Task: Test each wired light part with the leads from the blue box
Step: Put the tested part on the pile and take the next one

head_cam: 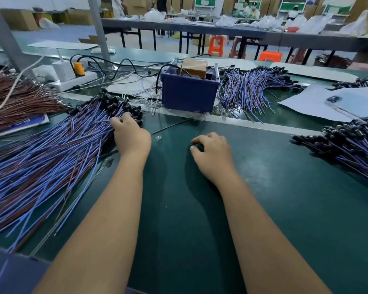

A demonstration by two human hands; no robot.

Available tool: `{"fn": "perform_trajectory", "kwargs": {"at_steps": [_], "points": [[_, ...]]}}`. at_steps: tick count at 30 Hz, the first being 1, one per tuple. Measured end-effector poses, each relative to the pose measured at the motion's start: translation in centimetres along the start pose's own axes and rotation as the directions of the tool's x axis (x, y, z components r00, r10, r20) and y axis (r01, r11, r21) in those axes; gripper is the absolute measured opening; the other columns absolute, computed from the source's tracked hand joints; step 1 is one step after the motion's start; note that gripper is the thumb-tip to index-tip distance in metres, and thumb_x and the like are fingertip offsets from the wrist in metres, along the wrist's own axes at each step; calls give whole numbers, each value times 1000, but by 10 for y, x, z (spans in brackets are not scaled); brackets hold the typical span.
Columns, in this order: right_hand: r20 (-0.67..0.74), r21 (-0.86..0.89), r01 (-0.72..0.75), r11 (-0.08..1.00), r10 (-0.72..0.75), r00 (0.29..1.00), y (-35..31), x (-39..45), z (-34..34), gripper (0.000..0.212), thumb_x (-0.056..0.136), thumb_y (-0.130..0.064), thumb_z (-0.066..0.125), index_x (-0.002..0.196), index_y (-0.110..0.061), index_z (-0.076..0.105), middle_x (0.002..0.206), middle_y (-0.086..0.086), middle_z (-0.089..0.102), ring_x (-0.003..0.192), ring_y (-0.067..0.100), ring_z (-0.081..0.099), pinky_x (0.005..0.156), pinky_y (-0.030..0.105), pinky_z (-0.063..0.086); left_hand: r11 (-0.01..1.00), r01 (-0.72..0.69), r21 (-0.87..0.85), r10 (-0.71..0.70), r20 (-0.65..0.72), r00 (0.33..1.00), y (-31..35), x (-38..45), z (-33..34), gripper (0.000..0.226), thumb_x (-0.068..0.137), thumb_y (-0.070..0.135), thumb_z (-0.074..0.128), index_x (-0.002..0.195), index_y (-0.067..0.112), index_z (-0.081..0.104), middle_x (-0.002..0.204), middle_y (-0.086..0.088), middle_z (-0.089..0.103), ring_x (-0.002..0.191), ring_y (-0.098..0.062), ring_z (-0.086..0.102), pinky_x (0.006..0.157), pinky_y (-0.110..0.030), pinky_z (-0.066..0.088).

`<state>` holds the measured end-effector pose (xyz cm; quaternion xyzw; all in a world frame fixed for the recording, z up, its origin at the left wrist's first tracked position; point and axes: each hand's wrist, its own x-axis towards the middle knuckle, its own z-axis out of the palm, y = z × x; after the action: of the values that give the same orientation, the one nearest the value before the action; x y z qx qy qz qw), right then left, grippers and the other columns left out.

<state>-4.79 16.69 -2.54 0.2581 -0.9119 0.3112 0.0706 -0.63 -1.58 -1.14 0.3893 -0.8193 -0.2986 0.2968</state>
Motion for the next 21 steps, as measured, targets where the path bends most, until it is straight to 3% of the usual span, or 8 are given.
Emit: {"fn": "perform_trajectory", "kwargs": {"at_steps": [3, 7, 9, 11, 12, 14, 16, 21], "points": [[1, -6, 3, 1000, -3, 1000, -1, 1, 0, 23, 95, -30, 53, 112, -23, 67, 113, 0, 56, 111, 22, 43, 97, 34, 35, 993, -60, -102, 56, -41, 998, -1, -2, -3, 39, 92, 7, 47, 131, 6, 53, 133, -15, 42, 97, -33, 55, 82, -35, 43], [-51, 148, -21, 989, 28, 998, -3, 2, -1, 19, 94, -23, 53, 105, -21, 69, 101, -2, 60, 101, 19, 51, 90, 31, 39, 901, -338, -270, 313, -134, 940, 18, -18, -5, 26, 89, 8, 51, 108, 7, 69, 112, -10, 59, 97, -21, 58, 83, -21, 42], [-82, 409, -49, 911, 90, 993, -4, 1, -5, 17, 95, -19, 52, 94, -21, 69, 90, -4, 63, 89, 14, 56, 80, 28, 41, 712, -193, -675, 361, 115, 926, 36, -34, -6, 24, 86, 13, 51, 85, 11, 75, 88, -6, 68, 79, -17, 61, 69, -22, 44], [-67, 627, -65, 776, 137, 988, -3, 0, -13, 28, 99, -21, 47, 79, -22, 66, 73, -7, 62, 72, 10, 56, 69, 27, 44, 465, 246, -850, 490, 479, 729, 51, -54, -7, 36, 86, 25, 46, 68, 11, 75, 69, -7, 68, 66, -18, 60, 64, -25, 44], [-33, 729, -79, 680, 150, 988, -3, 0, -17, 36, 102, -25, 43, 75, -21, 66, 64, -6, 60, 61, 8, 54, 61, 25, 44, 451, 370, -812, 559, 580, 592, 55, -62, -6, 43, 85, 31, 43, 63, 10, 73, 65, -9, 66, 63, -20, 60, 65, -27, 45], [81, 877, -170, 448, 212, 974, -3, 0, -25, 45, 104, -33, 38, 75, -17, 68, 54, 0, 59, 48, 10, 53, 47, 20, 44, 556, 391, -734, 624, 679, 387, 59, -72, 1, 44, 82, 36, 44, 58, 10, 70, 60, -10, 62, 57, -21, 56, 61, -28, 42], [176, 916, -259, 305, 276, 945, -1, 3, -31, 39, 103, -35, 38, 83, -18, 67, 61, 3, 66, 57, 17, 61, 56, 25, 52, 655, 337, -677, 638, 733, 234, 60, -78, 6, 43, 79, 38, 48, 57, 7, 66, 54, -8, 56, 51, -20, 51, 55, -27, 37], [87, 959, -166, 229, 318, 944, 7, 4, -34, 25, 103, -12, 40, 91, -13, 62, 53, -3, 63, 47, 9, 57, 54, 22, 49, 805, 245, -539, 570, 818, -74, 55, -75, 4, 44, 87, 40, 43, 74, 15, 77, 83, -2, 72, 75, -17, 64, 64, -19, 46]]}}
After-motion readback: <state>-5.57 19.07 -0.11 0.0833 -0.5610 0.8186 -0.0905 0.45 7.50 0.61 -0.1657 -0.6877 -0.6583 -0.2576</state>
